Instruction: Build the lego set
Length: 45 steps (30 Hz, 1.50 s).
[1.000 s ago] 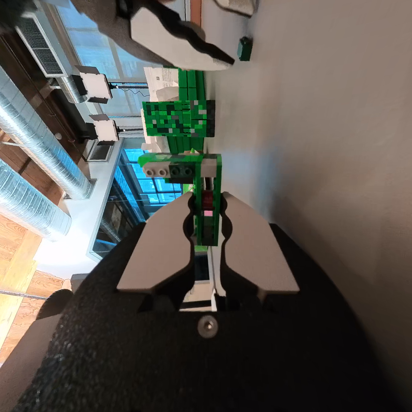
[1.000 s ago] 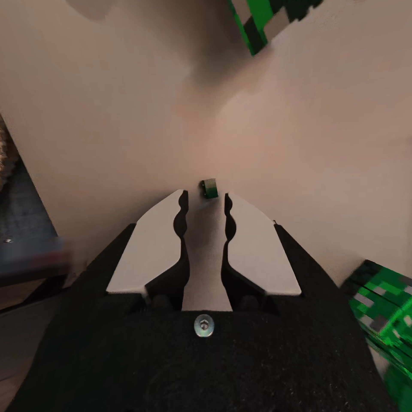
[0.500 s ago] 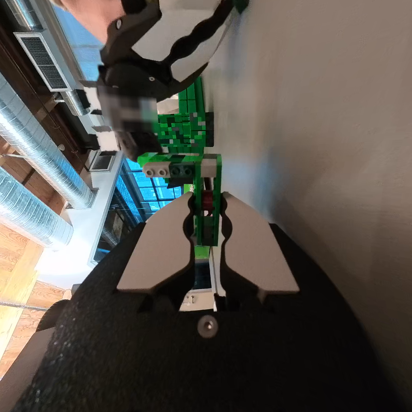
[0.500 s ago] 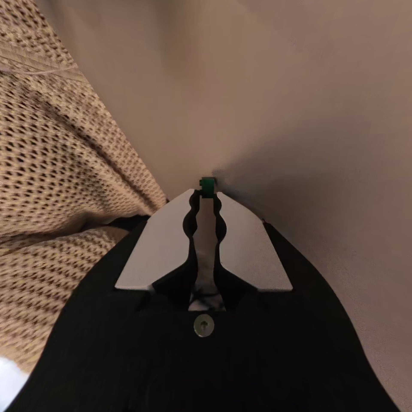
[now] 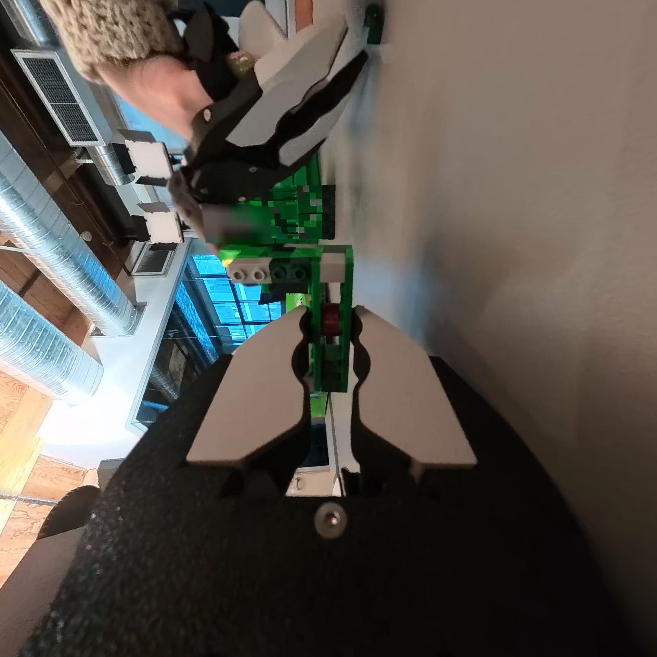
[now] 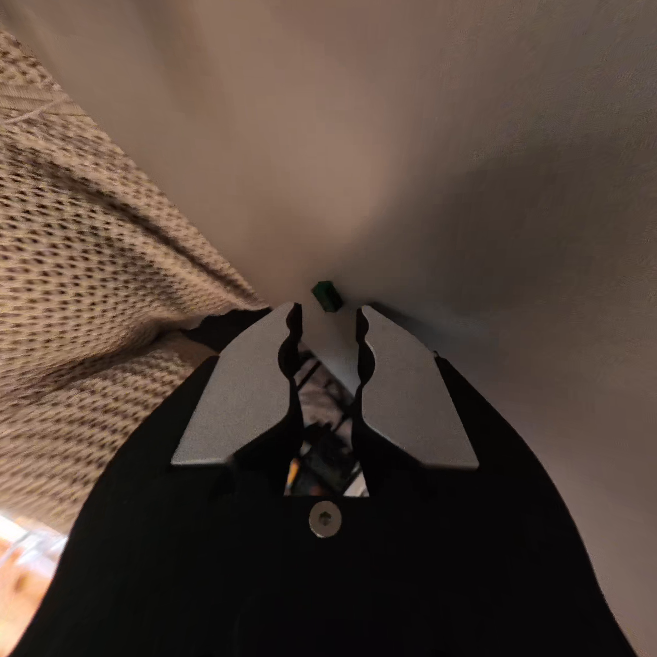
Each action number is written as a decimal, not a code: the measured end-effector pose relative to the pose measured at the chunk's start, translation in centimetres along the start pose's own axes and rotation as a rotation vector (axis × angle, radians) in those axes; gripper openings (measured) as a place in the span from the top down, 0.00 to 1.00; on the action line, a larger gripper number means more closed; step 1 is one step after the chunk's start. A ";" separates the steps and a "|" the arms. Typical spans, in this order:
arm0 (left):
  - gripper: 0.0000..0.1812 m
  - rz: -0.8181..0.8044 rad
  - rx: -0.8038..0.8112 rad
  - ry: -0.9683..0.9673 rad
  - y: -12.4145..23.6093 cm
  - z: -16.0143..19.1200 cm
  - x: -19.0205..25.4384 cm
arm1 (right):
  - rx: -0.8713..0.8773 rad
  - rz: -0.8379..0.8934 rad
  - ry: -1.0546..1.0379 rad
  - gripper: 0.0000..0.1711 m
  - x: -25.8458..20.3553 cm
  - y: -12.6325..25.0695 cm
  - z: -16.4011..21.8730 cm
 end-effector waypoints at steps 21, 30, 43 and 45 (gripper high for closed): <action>0.89 -0.019 0.019 -0.059 0.3 -0.8 -0.3 | 0.765 0.455 0.457 0.93 -0.8 -2.9 2.8; 0.89 -0.082 -0.050 -0.216 0.2 -1.0 -1.0 | 1.042 0.619 0.701 0.93 -8.2 3.1 0.0; 0.89 -0.108 -0.053 -0.246 0.3 -1.0 -1.3 | 0.887 0.374 0.402 0.78 -4.4 5.4 -3.9; 0.89 -0.105 -0.052 -0.234 0.2 -0.9 -1.3 | 0.921 0.427 0.415 0.78 -4.0 5.7 -3.7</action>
Point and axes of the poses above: each gripper's, where its closed fingertips meet, y back along the fingers, z out of its underside, x = y × z across the jaws, the point moved 5 cm from there along y, back along the fingers, and after that the axes turned 12 degrees about -y, right-handed, at the moved point
